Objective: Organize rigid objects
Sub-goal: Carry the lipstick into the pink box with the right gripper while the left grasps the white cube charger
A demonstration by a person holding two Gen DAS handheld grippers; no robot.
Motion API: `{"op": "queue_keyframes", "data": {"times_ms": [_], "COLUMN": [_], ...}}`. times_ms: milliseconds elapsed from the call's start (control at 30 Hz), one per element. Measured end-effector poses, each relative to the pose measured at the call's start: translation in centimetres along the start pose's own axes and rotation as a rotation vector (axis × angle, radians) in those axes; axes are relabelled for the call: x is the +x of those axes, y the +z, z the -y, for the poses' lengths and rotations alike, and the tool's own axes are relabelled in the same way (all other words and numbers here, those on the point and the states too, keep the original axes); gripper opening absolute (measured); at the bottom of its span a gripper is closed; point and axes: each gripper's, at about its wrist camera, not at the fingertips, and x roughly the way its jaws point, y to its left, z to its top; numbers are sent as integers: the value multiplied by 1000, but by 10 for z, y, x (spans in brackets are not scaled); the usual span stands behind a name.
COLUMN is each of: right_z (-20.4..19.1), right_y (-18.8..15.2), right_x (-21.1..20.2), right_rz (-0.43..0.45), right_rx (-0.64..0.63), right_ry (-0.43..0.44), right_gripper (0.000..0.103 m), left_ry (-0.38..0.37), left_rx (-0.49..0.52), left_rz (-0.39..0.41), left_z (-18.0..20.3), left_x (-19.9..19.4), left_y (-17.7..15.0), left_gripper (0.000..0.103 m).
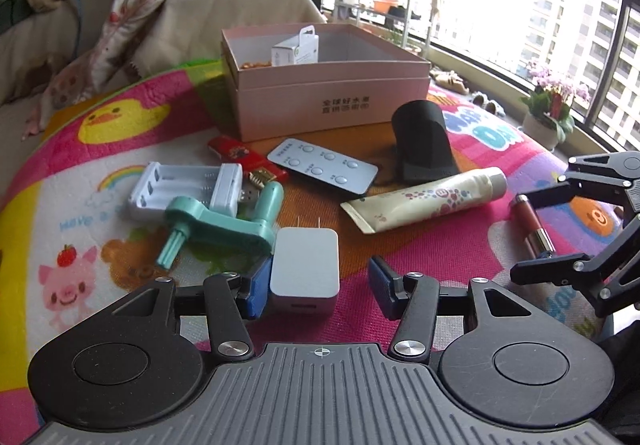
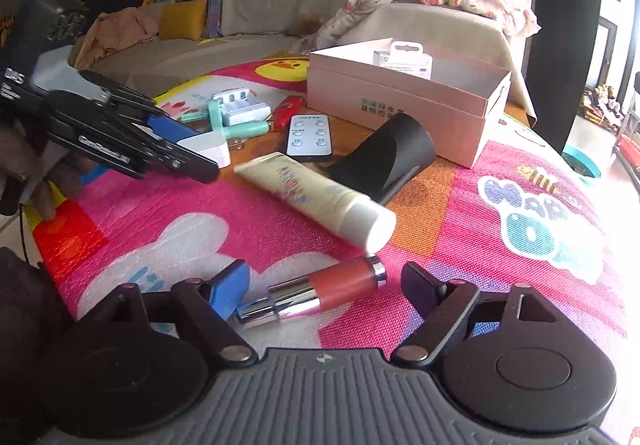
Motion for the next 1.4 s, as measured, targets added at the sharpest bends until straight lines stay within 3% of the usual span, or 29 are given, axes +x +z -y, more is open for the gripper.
{"op": "queue_keyframes", "data": {"times_ms": [33,67,167,300,467,600,700,767,833,867,933,1033,1133,1267,1400], "right_z": [-1,-3,-6,-5,-1,4,14,24,34,39,45,48,46,46,50], "right_y": [1,2,4,7,19,42,73,97,123,132,145,141,109,71,50], "right_x": [-2,-3,-6,-10,-28,-42,-43,-38,-30,-24,-11,1,6,19,26], "right_rz": [-4,-9,-22,-20,38,136,219,283,360,402,420,353,293,176,124], "right_rx": [-5,-16,-36,-37,-28,-51,-75,-91,-83,-78,-59,-5,10,30,130], "right_ry": [-3,-7,-28,-38,-39,-51,-82,-121,-192,-232,-285,-288,-246,-210,-185], "right_gripper": [63,60,60,59,59,59,59,59,60,62,85,86,86,86,86], "left_ry": [-4,-9,10,8,-35,-103,-136,-140,-174,-198,-197,-168,-151,-146,-148], "left_rx": [2,3,24,69,58,23,48,57,4,-36,-98,-113,-126,-147,-161], "left_rz": [7,13,34,47,130,203,291,371,388,360,336,356,351,293,248], "left_z": [0,-1,0,5,5,-2,-3,-4,-9,-13,-20,-25,-33,-39,-36], "left_x": [-1,-2,-5,-10,-27,-31,-24,-14,6,20,41,42,29,19,11], "left_y": [-1,-2,-6,-9,2,45,98,140,184,202,219,203,164,115,77], "left_gripper": [55,53,37,37,37,37,36,20,23,25,26,26,26,26,26]}}
